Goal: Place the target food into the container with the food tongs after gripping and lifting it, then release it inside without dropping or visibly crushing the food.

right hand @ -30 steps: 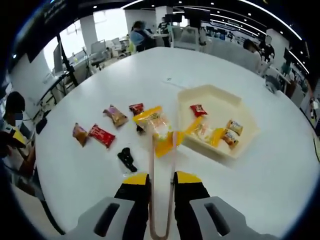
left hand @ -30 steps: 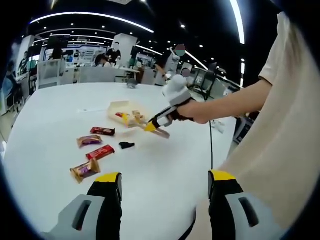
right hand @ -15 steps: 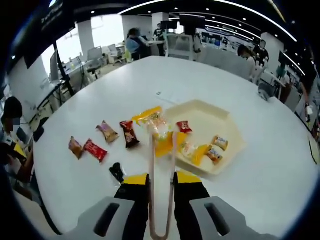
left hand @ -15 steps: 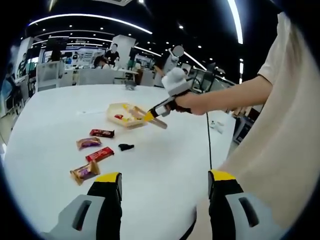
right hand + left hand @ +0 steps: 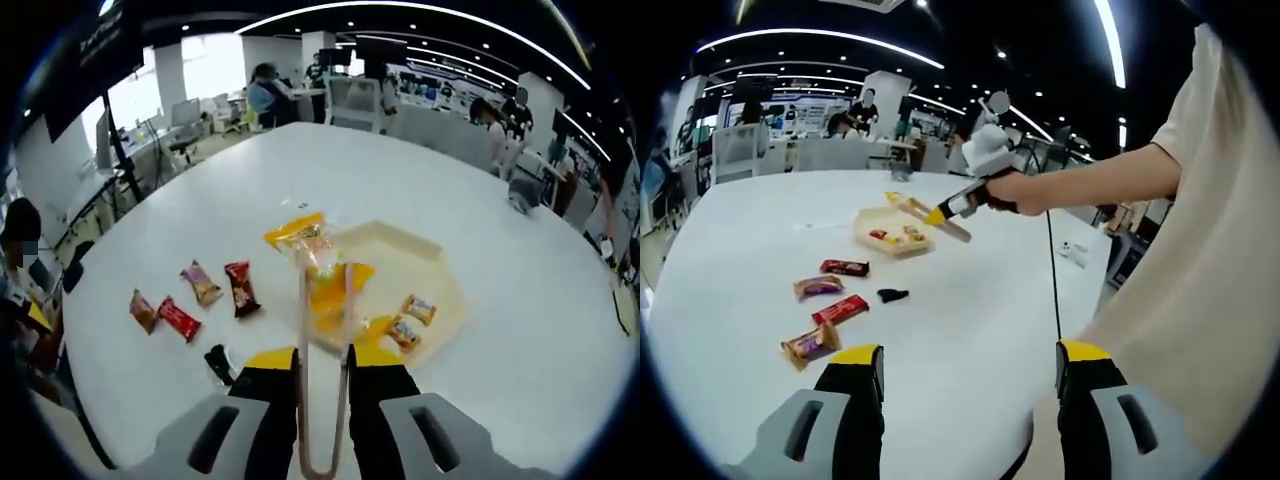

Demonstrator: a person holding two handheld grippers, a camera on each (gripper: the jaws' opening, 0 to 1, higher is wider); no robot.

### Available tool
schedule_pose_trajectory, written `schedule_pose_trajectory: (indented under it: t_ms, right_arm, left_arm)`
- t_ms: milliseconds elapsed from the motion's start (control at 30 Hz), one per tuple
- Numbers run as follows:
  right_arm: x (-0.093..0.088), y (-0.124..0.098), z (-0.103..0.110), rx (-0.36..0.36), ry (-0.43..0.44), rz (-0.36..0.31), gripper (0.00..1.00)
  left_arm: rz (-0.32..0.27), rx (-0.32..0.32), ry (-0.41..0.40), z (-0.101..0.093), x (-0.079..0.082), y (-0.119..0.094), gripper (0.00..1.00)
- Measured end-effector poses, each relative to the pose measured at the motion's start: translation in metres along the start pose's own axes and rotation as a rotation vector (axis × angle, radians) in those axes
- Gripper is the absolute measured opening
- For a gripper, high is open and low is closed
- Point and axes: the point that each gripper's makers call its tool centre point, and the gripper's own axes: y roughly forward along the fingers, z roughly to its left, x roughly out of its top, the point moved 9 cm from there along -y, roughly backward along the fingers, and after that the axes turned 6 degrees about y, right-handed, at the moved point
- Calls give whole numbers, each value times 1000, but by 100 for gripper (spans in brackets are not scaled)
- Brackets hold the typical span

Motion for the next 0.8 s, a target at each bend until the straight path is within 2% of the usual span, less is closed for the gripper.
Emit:
schedule_pose_trajectory:
  t_ms: [800]
  right_arm:
    - [22,-8,-14,-25,17,-34,18]
  left_arm:
    - [1,4,0,-1,1,-1,70]
